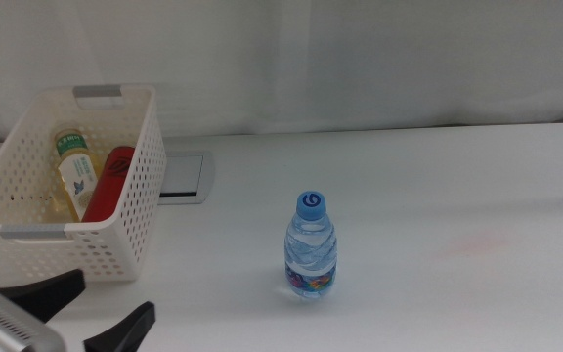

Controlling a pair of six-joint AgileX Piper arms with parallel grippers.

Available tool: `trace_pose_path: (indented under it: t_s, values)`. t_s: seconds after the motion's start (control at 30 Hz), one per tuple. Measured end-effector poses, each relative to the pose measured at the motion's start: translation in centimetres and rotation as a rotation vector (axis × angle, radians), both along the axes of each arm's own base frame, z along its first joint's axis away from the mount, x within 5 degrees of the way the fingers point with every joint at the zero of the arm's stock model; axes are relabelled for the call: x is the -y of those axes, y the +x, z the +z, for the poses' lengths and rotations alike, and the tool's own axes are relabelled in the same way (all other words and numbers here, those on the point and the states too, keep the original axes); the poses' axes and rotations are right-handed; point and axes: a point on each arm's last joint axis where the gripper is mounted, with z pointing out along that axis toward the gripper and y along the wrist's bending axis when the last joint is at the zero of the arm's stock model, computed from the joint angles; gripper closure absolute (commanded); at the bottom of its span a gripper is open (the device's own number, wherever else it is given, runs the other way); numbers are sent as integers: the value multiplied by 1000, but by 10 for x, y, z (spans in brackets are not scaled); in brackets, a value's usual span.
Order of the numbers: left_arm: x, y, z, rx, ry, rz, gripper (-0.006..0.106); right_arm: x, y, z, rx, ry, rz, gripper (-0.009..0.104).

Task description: Use arms to grab the bottles and put them into the dustbin to the left of the table.

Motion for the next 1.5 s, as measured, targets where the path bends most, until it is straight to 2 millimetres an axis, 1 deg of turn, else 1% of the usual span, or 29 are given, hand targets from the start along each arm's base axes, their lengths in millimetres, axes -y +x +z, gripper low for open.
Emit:
trace_pose_path:
  t_s: [0.1,0.2,0.43,0.6,0.7,0.77,0.8,0.97,1.1,1.3,1.5]
  values:
    - [7,7,-1,25,3,-20,27,0,0,-1,-2,0,0,98]
    - [19,14,-2,56,1,-66,26,0,0,-1,-2,0,0,98]
    - [53,27,-22,37,32,-165,26,0,0,-1,-2,0,0,98]
    - [67,33,-34,59,55,-192,26,0,0,-1,-2,0,0,98]
    - [71,39,-41,66,70,-183,20,0,0,-1,-2,0,0,98]
    - [73,42,-46,65,70,-174,13,0,0,-1,-2,0,0,98]
    - [75,45,-48,79,50,-160,7,0,0,-1,-2,0,0,98]
    - [80,50,-59,72,28,-150,7,0,0,0,2,0,0,98]
    - [92,58,-66,63,47,-185,7,0,0,0,2,0,0,98]
    - [119,82,-69,57,16,-184,7,0,0,0,2,0,0,98]
    - [135,97,-89,-6,15,-172,7,0,0,0,2,0,0,98]
